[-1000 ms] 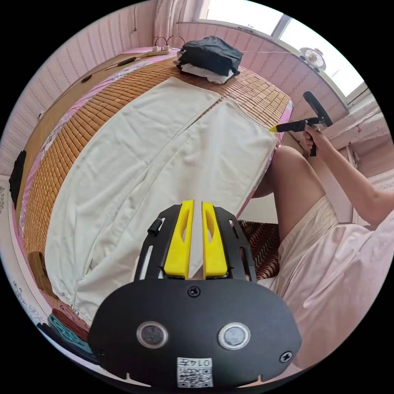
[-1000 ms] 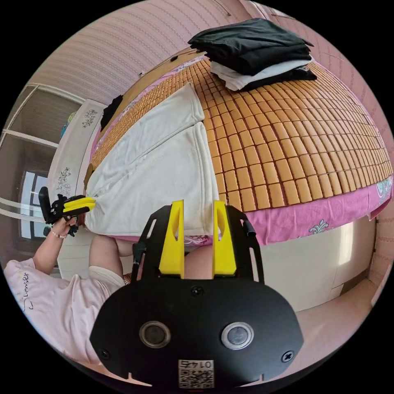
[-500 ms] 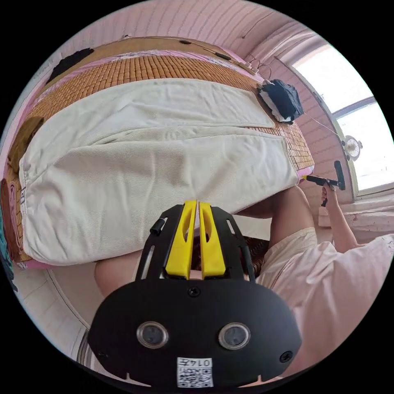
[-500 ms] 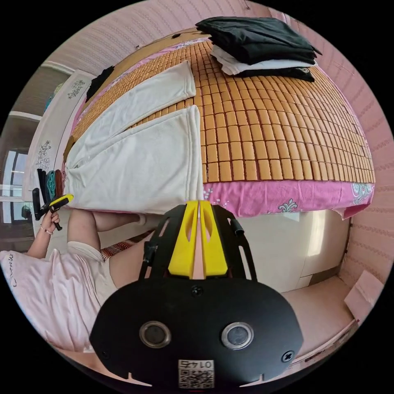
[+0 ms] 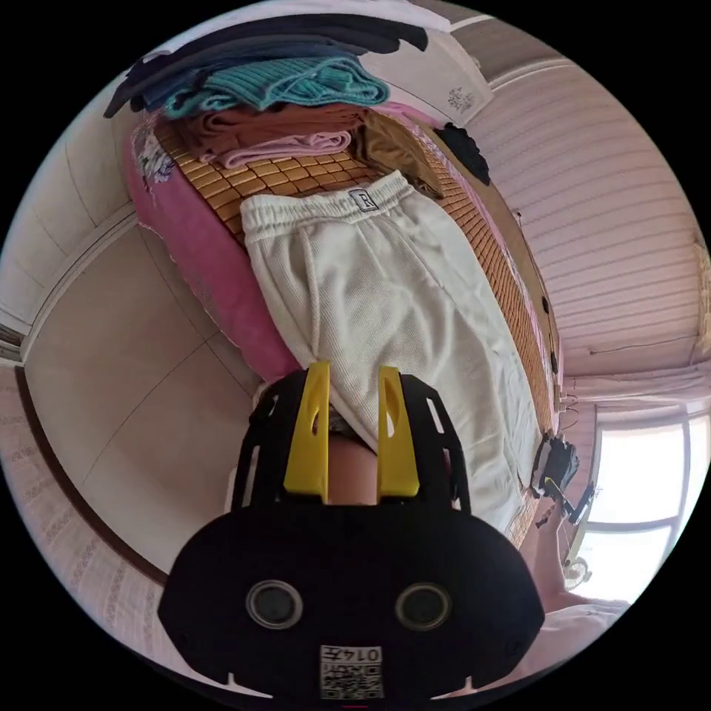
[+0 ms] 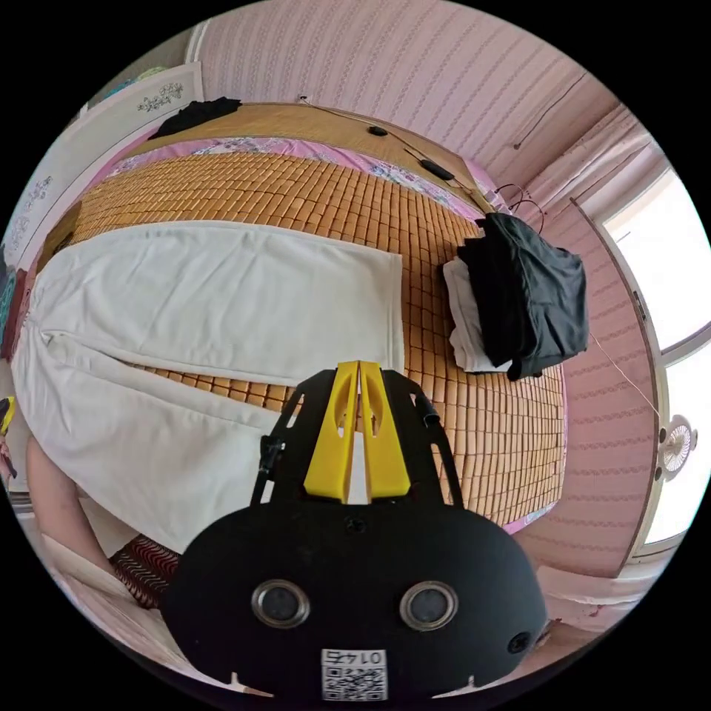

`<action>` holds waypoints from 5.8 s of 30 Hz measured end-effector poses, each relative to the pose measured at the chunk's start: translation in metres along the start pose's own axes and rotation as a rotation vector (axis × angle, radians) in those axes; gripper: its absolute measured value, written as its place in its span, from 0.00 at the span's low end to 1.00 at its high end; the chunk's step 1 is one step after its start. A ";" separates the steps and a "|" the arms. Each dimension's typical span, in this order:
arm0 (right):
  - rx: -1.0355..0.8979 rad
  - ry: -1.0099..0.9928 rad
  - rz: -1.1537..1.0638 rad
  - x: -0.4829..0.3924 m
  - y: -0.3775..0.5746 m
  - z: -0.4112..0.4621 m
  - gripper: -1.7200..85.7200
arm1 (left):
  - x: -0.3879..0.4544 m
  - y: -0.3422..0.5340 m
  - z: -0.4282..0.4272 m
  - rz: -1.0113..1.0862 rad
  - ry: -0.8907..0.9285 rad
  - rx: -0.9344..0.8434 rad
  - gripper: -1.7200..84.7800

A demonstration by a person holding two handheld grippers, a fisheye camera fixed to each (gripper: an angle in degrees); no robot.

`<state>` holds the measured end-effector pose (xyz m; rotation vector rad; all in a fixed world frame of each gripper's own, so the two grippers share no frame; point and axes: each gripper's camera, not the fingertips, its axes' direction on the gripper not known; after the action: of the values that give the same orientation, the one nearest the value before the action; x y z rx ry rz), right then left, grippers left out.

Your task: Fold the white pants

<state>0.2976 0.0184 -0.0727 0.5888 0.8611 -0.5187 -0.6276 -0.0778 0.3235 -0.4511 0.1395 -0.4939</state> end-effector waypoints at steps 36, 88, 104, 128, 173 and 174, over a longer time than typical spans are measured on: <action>-0.216 -0.502 0.545 0.159 0.253 0.007 0.18 | -0.111 -0.034 -0.117 0.001 0.119 0.064 0.08; -0.013 -0.399 0.299 0.197 -0.031 0.037 0.15 | 0.165 -0.091 -0.028 0.070 0.068 0.256 0.12; -0.186 -0.637 0.545 0.197 0.054 0.138 0.07 | 0.333 0.013 0.187 0.762 -0.495 -0.358 0.05; -0.051 -0.278 0.434 0.189 0.306 -0.049 0.09 | 0.456 0.223 0.170 1.462 -0.568 -0.381 0.07; -0.419 -0.308 0.309 0.064 0.229 -0.029 0.01 | 0.462 0.135 0.227 1.240 -0.269 -0.378 0.01; -0.438 -0.297 0.275 0.053 0.225 -0.018 0.01 | 0.456 0.133 0.217 1.227 -0.271 -0.353 0.01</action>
<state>0.4595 0.1840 -0.0659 0.2133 0.5722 -0.1503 -0.1214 -0.1126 0.4474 -0.6764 0.2135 0.8069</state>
